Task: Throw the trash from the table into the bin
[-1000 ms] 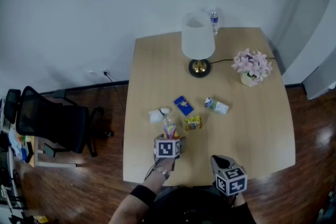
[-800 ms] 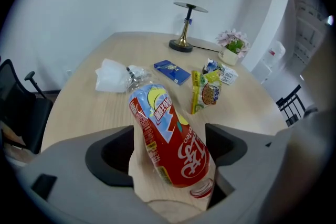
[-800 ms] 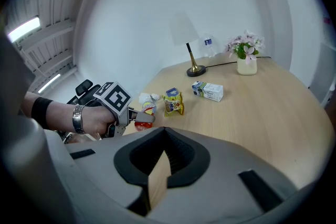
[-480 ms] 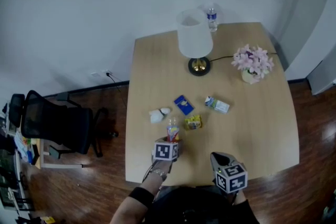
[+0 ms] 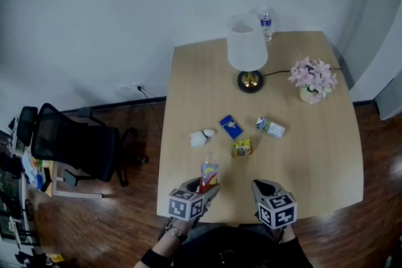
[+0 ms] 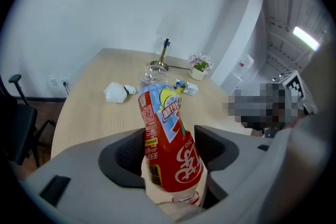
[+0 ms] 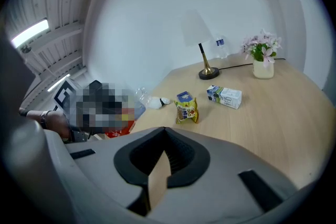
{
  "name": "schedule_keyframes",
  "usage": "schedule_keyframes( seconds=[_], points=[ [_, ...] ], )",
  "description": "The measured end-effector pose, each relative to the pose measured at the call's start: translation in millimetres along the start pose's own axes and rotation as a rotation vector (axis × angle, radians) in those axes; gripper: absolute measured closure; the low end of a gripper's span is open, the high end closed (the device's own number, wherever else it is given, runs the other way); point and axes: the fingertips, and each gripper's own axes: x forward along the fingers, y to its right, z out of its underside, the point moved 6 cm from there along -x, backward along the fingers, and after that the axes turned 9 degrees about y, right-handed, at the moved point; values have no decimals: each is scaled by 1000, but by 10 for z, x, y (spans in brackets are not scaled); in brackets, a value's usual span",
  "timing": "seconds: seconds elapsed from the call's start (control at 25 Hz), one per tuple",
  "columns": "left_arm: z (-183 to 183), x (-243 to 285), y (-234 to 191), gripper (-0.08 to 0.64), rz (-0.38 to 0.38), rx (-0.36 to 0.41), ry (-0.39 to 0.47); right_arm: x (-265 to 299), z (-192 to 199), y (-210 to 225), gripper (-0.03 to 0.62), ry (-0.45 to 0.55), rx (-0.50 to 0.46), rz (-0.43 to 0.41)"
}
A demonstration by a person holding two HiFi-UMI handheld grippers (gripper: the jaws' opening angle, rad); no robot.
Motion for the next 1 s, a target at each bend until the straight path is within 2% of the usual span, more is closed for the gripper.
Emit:
schedule_keyframes(
  seconds=[0.24, 0.56, 0.72, 1.0],
  points=[
    [184, -346, -310, 255, 45, -70, 41, 268, -17, -480, 588, -25, -56, 1],
    [311, -941, -1117, 255, 59, -97, 80, 950, 47, -1530, 588, -108, -135, -49],
    [520, -1195, -1704, 255, 7, -143, 94, 1423, 137, -1981, 588, -153, -163, -88],
    [1116, -1673, -2799, 255, -143, -247, 70, 2426, 416, -2931, 588, -241, -245, -234]
  ],
)
